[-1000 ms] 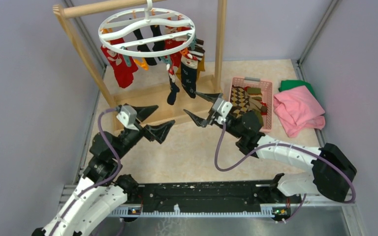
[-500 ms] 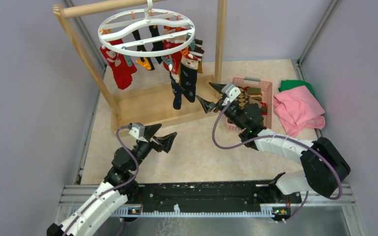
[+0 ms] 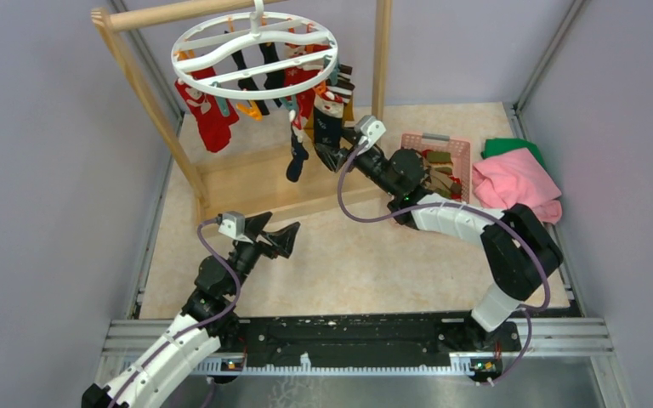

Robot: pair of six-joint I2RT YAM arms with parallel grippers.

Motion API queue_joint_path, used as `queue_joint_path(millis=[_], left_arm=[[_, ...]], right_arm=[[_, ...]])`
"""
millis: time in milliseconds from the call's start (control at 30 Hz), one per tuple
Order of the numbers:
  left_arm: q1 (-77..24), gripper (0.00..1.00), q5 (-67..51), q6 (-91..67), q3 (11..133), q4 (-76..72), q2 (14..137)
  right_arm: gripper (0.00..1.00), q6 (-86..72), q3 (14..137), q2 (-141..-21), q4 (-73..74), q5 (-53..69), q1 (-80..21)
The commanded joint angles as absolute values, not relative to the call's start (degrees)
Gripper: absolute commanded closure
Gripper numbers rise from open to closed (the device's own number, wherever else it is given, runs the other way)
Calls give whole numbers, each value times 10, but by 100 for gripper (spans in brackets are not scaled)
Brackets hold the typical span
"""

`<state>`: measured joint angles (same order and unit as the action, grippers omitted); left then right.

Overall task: Clip the socks to the hanger
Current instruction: Adjust the sock on the hanger.

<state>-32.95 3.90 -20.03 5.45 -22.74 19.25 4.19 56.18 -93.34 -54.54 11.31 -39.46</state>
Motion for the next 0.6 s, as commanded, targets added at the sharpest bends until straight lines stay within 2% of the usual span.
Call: queue_joint_path(millis=[0,133,267,567], left_arm=[[-329,2,48,-203,62,-256,187],[-328,2,52,-204,63,-256,186],[-328,2,52,-205,63,-259,189],[-328,2,53,-205,68,-252,190]], right_arm=[[52,37,609,-951,-547,88,-391],[80,42,606,-946,-555,44,-387],[83,27,611,-937,-535,-10,-361],[83,-19,643,-938,-488,-52,-297]])
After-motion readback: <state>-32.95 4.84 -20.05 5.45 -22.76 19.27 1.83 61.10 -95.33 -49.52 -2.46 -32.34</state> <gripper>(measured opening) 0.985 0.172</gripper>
